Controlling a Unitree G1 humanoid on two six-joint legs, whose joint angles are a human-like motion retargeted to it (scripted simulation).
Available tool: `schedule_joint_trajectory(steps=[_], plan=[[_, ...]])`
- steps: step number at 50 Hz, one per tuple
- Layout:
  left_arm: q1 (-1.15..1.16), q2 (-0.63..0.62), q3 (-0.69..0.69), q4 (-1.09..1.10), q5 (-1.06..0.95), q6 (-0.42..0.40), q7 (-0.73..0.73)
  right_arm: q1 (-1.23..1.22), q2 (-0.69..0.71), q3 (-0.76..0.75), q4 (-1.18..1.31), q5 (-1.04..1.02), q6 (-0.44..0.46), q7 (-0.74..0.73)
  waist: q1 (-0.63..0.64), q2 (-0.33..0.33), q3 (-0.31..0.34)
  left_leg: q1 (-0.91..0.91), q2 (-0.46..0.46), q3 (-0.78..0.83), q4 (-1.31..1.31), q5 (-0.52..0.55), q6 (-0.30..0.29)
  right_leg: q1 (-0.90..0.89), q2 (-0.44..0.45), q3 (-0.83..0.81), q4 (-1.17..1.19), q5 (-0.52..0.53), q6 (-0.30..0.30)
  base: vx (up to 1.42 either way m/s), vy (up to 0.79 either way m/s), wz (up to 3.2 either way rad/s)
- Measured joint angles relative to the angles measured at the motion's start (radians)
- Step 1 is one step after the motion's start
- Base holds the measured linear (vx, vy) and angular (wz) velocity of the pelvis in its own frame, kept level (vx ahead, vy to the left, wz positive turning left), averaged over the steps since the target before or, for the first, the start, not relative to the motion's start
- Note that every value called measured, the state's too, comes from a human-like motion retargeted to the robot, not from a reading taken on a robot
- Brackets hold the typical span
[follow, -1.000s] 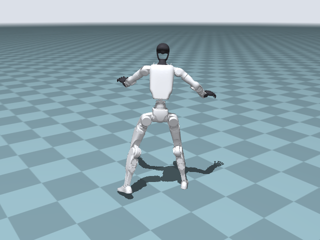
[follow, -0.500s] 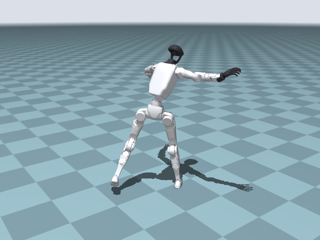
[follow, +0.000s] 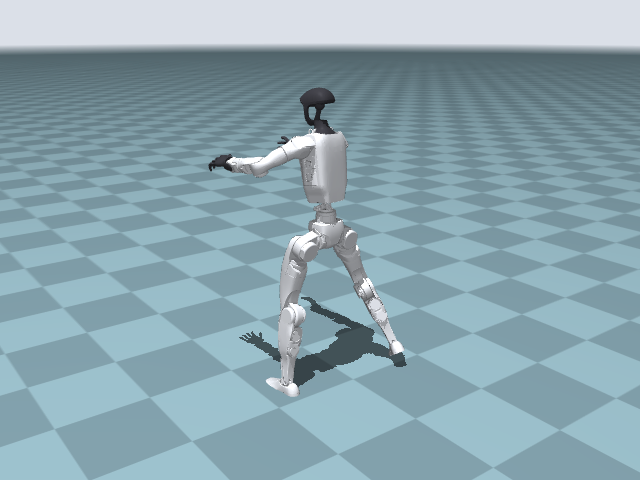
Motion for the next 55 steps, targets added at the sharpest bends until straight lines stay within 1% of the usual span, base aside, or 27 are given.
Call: schedule_joint_trajectory(steps=[3,5,7,9,11,14,18,23,27,30,32,33,35,36,40,42,45,47,51,53,55], plan=[[0.13,0.047,0.127,0.143,0.067,0.023,0.005,-0.295,-0.092,0.095,-0.082,-0.057,-0.002,-0.035,0.077,-0.044,0.022,0.01,-0.028,-0.085,-0.057,0.028,0.003,0.026,0.03,0.122,-0.003,0.07,0.026,0.1,0.1,1.65],[0.216,0.072,0.245,0.23,0.084,0.03,0.024,-0.479,-0.14,0.153,-0.14,-0.092,-0.006,-0.063,0.112,-0.073,0.041,0.013,-0.042,-0.141,-0.102,0.055,-0.002,0.044,0.062,0.215,-0.019,0.122,0.055,0.12,0.06,1.62],[0.316,0.097,0.374,0.293,0.063,0.02,0.056,-0.643,-0.159,0.219,-0.189,-0.133,-0.008,-0.085,0.127,-0.1,0.06,0.017,-0.051,-0.194,-0.14,0.076,-0.005,0.069,0.099,0.312,-0.04,0.167,0.091,0.14,0.03,1.51],[0.432,0.105,0.489,0.332,0.043,0.015,0.091,-0.742,-0.174,0.277,-0.245,-0.178,-0.006,-0.114,0.145,-0.118,0.051,0.013,-0.048,-0.245,-0.167,0.091,-0.014,0.081,0.145,0.4,-0.043,0.201,0.125,0.16,-0.05,1.38],[0.532,0.118,0.578,0.364,0.026,0.007,0.123,-0.812,-0.182,0.325,-0.301,-0.226,-0.003,-0.142,0.156,-0.13,0.049,0.012,-0.021,-0.297,-0.183,0.094,-0.033,0.076,0.211,0.463,0.006,0.203,0.135,0.17,-0.21,1.21],[0.653,0.12,0.662,0.411,0.011,0.0,0.156,-0.857,-0.206,0.384,-0.386,-0.293,-0.003,-0.173,0.174,-0.148,0.048,0.02,0.017,-0.359,-0.198,0.086,-0.058,0.078,0.296,0.514,0.073,0.203,0.135,0.19,-0.25,0.98],[0.787,0.076,0.76,0.479,-0.041,-0.008,0.176,-0.858,-0.252,0.458,-0.492,-0.359,-0.002,-0.184,0.195,-0.183,0.06,0.034,0.026,-0.398,-0.209,0.069,-0.072,0.085,0.344,0.553,0.124,0.203,0.135,0.16,-0.16,0.51],[0.896,-0.029,0.913,0.613,-0.197,-0.002,0.201,-0.79,-0.318,0.538,-0.627,-0.439,-0.006,-0.146,0.208,-0.202,0.071,0.047,0.037,-0.385,-0.216,0.062,-0.073,0.084,0.353,0.574,0.127,0.203,0.135,-0.01,0.0,-0.1],[0.912,-0.106,0.996,0.787,-0.306,0.015,0.277,-0.678,-0.395,0.581,-0.802,-0.572,-0.002,-0.111,0.198,-0.195,0.064,0.043,0.054,-0.346,-0.23,0.079,-0.069,0.069,0.328,0.538,0.084,0.203,0.135,-0.15,0.1,-0.55],[0.889,-0.159,1.016,0.901,-0.364,0.022,0.35,-0.588,-0.491,0.625,-0.961,-0.735,0.016,-0.086,0.199,-0.175,0.046,0.028,0.066,-0.298,-0.244,0.1,-0.057,0.054,0.289,0.479,0.016,0.203,0.135,-0.2,0.17,-0.9],[0.868,-0.209,1.02,0.934,-0.406,0.019,0.399,-0.519,-0.559,0.642,-1.072,-0.849,0.027,-0.07,0.2,-0.168,0.037,0.019,0.051,-0.253,-0.248,0.113,-0.041,0.052,0.238,0.423,-0.045,0.196,0.135,-0.19,0.19,-1.04],[0.857,-0.237,1.019,0.938,-0.426,0.017,0.421,-0.479,-0.59,0.643,-1.126,-0.896,0.03,-0.063,0.195,-0.172,0.04,0.018,0.03,-0.23,-0.248,0.118,-0.031,0.049,0.2,0.39,-0.055,0.174,0.135,-0.18,0.14,-0.94],[0.837,-0.294,1.007,0.926,-0.449,0.011,0.455,-0.381,-0.642,0.628,-1.223,-0.965,0.029,-0.044,0.176,-0.182,0.054,0.027,-0.015,-0.187,-0.245,0.121,-0.014,0.039,0.118,0.312,-0.027,0.093,0.123,-0.18,0.05,-0.92],[0.819,-0.319,0.995,0.912,-0.453,0.008,0.471,-0.325,-0.66,0.606,-1.261,-0.978,0.025,-0.042,0.166,-0.178,0.062,0.03,-0.015,-0.163,-0.243,0.122,-0.015,0.03,0.096,0.261,-0.013,0.051,0.105,-0.19,-0.06,-1.1],[0.754,-0.417,0.906,0.837,-0.427,-0.011,0.514,-0.064,-0.701,0.501,-1.358,-1.004,0.003,-0.039,0.111,-0.148,0.074,0.045,0.006,-0.055,-0.242,0.122,-0.027,0.009,0.033,0.047,0.009,-0.11,0.036,-0.21,-0.15,-1.41],[0.721,-0.454,0.838,0.79,-0.386,-0.023,0.529,0.102,-0.702,0.426,-1.38,-1.014,-0.008,-0.038,0.076,-0.131,0.073,0.055,0.025,0.009,-0.244,0.124,-0.037,0.005,0.017,-0.048,-0.002,-0.177,0.018,-0.21,-0.23,-1.67],[0.669,-0.482,0.74,0.712,-0.301,-0.035,0.541,0.329,-0.686,0.333,-1.386,-1.021,-0.024,-0.033,0.012,-0.104,0.071,0.072,0.059,0.11,-0.243,0.129,-0.057,-0.012,0.015,-0.134,-0.036,-0.253,0.016,-0.2,-0.29,-1.78],[0.627,-0.48,0.693,0.654,-0.235,-0.038,0.548,0.464,-0.671,0.28,-1.383,-1.023,-0.037,-0.031,-0.039,-0.084,0.073,0.083,0.085,0.178,-0.235,0.135,-0.07,-0.038,0.028,-0.13,-0.056,-0.287,0.03,-0.18,-0.36,-1.8],[0.546,-0.426,0.653,0.524,-0.106,-0.034,0.551,0.695,-0.635,0.194,-1.355,-1.01,-0.06,-0.032,-0.169,-0.039,0.09,0.104,0.149,0.302,-0.199,0.16,-0.09,-0.106,0.085,-0.031,-0.08,-0.333,0.065,-0.14,-0.41,-1.68],[0.509,-0.374,0.643,0.455,-0.035,-0.029,0.54,0.808,-0.615,0.141,-1.322,-1.01,-0.07,-0.03,-0.24,-0.026,0.102,0.105,0.178,0.355,-0.156,0.178,-0.093,-0.14,0.115,0.034,-0.082,-0.347,0.084,-0.09,-0.42,-1.53],[0.466,-0.305,0.626,0.391,0.026,-0.024,0.527,0.913,-0.592,0.083,-1.269,-1.01,-0.067,-0.031,-0.305,-0.013,0.119,0.121,0.211,0.402,-0.143,0.222,-0.093,-0.16,0.162,0.091,-0.106,-0.347,0.091,-0.06,-0.42,-1.54]])
